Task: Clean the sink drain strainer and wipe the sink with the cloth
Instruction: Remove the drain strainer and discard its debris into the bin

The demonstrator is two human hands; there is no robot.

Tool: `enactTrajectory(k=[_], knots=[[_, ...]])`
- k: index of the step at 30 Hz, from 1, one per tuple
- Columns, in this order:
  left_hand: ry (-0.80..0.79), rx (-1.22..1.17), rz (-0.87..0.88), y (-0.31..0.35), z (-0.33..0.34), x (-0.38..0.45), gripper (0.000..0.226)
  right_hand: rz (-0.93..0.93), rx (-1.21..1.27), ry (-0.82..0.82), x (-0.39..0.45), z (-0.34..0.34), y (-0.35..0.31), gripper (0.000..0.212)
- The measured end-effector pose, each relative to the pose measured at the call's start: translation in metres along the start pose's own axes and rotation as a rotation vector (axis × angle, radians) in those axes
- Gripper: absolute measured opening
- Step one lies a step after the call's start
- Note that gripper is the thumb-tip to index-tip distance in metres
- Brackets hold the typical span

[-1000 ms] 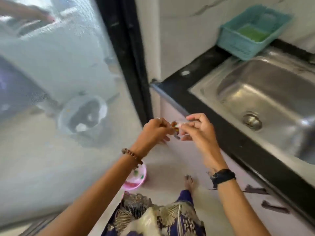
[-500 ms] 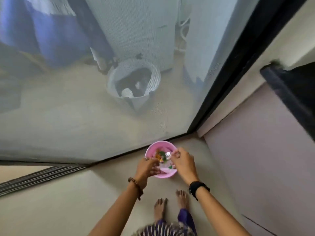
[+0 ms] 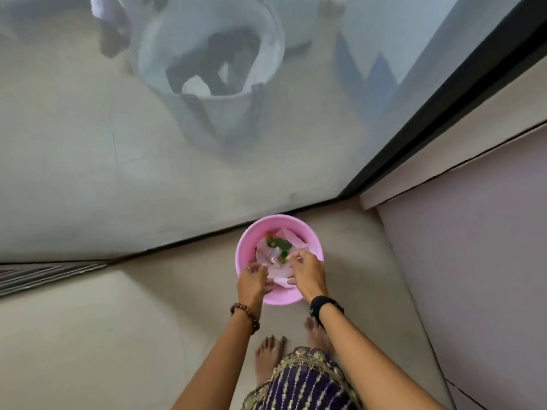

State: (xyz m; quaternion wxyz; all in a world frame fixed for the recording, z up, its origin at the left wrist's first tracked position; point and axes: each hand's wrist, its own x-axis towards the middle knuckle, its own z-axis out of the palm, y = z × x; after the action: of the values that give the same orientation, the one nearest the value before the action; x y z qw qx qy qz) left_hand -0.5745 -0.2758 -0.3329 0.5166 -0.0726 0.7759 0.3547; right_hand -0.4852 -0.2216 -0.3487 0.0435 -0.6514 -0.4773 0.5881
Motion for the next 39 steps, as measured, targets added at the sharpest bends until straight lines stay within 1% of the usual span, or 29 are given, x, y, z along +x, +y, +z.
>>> enactTrajectory(k=[3, 5, 7, 8, 11, 12, 14, 16, 19, 23, 27, 30, 35, 39], knots=[[-0.045, -0.147, -0.047, 0.04, -0.001, -0.058, 0.018, 0.05, 0.206, 0.047, -0.049, -0.033, -0.044, 0.017], [-0.145, -0.245, -0.089, 0.072, 0.007, -0.111, 0.025, 0.042, 0.362, 0.065, -0.091, -0.061, -0.08, 0.018], [-0.27, -0.27, -0.092, 0.105, 0.017, -0.174, 0.029, 0.006, 0.501, 0.085, -0.142, -0.097, -0.121, 0.02], [-0.336, -0.268, -0.067, 0.12, 0.021, -0.21, 0.033, -0.027, 0.563, 0.088, -0.169, -0.116, -0.142, 0.02], [-0.56, -0.267, 0.078, 0.163, 0.028, -0.309, 0.053, -0.16, 0.701, 0.094, -0.248, -0.174, -0.197, 0.022], [-0.634, -0.254, 0.121, 0.176, 0.029, -0.342, 0.056, -0.212, 0.725, 0.106, -0.275, -0.194, -0.212, 0.023], [-0.752, -0.217, 0.196, 0.197, 0.031, -0.394, 0.05, -0.316, 0.754, 0.127, -0.322, -0.226, -0.235, 0.024], [-0.865, -0.144, 0.271, 0.212, 0.035, -0.439, 0.045, -0.414, 0.763, 0.185, -0.365, -0.257, -0.249, 0.026], [-1.009, -0.053, 0.366, 0.224, 0.052, -0.495, 0.047, -0.525, 0.767, 0.311, -0.411, -0.297, -0.26, 0.024], [-1.191, 0.105, 0.39, 0.227, 0.09, -0.555, 0.043, -0.573, 0.828, 0.504, -0.456, -0.352, -0.254, 0.026], [-1.305, 0.264, 0.433, 0.214, 0.144, -0.594, 0.039, -0.563, 0.833, 0.691, -0.482, -0.403, -0.232, 0.027], [-1.321, 0.355, 0.426, 0.197, 0.192, -0.618, 0.04, -0.534, 0.841, 0.807, -0.49, -0.444, -0.206, 0.025], [-1.279, 0.524, 0.515, 0.159, 0.281, -0.647, 0.036, -0.468, 0.791, 0.977, -0.481, -0.522, -0.144, 0.014], [-1.337, 0.611, 0.462, 0.123, 0.363, -0.662, 0.031, -0.353, 0.694, 1.119, -0.466, -0.59, -0.082, 0.011]])
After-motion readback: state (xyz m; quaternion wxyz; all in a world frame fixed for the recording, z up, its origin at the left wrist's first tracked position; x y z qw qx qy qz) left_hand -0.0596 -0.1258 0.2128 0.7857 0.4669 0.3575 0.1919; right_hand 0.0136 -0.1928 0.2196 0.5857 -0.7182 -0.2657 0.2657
